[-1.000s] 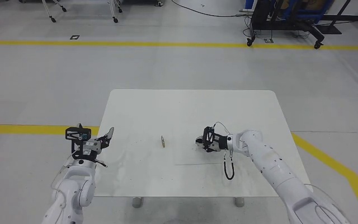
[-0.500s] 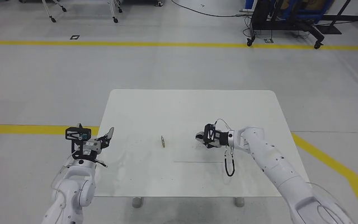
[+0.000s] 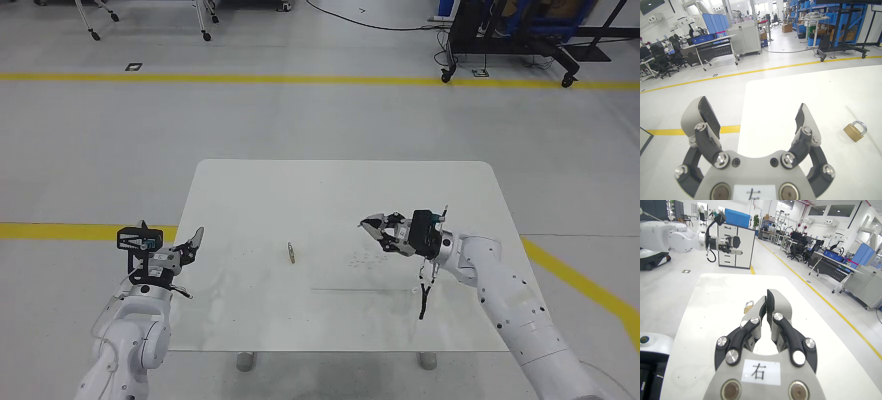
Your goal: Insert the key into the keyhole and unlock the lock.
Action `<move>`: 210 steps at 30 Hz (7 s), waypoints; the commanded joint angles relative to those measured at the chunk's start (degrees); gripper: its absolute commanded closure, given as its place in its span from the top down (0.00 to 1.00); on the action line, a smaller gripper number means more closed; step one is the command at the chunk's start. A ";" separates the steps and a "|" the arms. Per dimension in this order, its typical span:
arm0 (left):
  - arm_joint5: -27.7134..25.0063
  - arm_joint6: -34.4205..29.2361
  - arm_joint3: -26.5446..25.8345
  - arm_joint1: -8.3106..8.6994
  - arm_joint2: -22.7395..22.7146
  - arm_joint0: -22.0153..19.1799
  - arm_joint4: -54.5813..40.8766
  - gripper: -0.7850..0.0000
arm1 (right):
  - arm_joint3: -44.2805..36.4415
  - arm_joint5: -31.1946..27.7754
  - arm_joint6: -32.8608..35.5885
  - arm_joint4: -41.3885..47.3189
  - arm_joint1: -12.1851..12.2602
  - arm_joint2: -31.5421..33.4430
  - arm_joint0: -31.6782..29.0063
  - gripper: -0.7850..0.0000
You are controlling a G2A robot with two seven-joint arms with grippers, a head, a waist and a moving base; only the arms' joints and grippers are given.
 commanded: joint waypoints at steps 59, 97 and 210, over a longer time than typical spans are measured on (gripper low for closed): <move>-47.93 -40.27 25.68 -5.44 28.54 -27.20 -96.55 0.59 | 8.65 -4.94 30.17 92.42 -2.32 -22.35 6.08 0.00; -43.45 -27.54 28.44 -6.59 31.80 -29.86 -76.95 0.00 | 17.20 -4.94 68.52 116.83 -8.18 -18.56 6.37 0.00; -41.24 -39.53 24.30 -1.29 26.31 -31.71 -71.97 1.00 | 9.84 -4.94 75.48 111.16 10.32 -15.55 7.09 0.00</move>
